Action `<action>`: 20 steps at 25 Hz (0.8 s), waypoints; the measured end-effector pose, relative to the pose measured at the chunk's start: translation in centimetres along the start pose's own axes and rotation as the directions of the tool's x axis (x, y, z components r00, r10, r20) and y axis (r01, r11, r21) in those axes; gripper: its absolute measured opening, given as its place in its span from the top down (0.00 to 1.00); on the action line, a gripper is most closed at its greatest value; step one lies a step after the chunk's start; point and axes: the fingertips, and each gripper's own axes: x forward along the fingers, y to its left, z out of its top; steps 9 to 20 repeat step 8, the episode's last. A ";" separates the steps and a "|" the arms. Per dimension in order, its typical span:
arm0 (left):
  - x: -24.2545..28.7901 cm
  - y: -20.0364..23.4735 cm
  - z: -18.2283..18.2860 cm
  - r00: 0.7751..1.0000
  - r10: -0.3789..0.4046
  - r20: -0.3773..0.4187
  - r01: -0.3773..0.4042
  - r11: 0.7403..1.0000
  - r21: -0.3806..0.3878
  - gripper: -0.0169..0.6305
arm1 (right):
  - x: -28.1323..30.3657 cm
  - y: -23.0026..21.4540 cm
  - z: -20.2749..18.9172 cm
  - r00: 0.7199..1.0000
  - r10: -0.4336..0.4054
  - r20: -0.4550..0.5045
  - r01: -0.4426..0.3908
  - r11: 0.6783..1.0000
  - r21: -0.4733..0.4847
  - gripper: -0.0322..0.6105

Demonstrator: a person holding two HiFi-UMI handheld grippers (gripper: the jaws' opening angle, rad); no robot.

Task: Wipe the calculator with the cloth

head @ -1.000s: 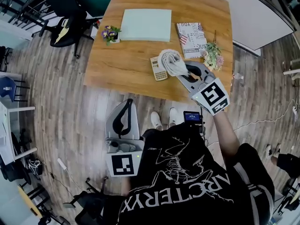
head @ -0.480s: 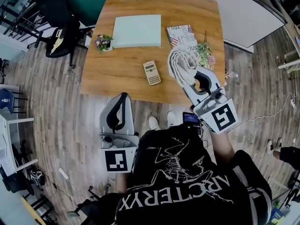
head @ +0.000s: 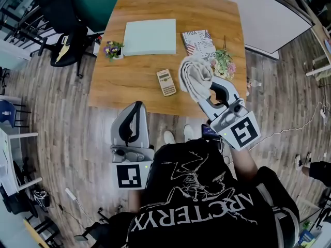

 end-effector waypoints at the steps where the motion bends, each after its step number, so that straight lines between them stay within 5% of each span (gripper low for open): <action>1: 0.0 0.0 0.0 1.000 0.001 -0.002 -0.001 1.000 0.002 0.96 | 0.0 0.0 0.0 1.000 0.002 0.001 -0.002 1.000 0.000 0.80; 20: -0.1 -0.1 -0.1 1.000 0.014 -0.009 -0.014 1.000 0.004 0.96 | -0.1 0.2 -0.5 1.000 0.013 -0.011 -0.013 1.000 0.010 0.80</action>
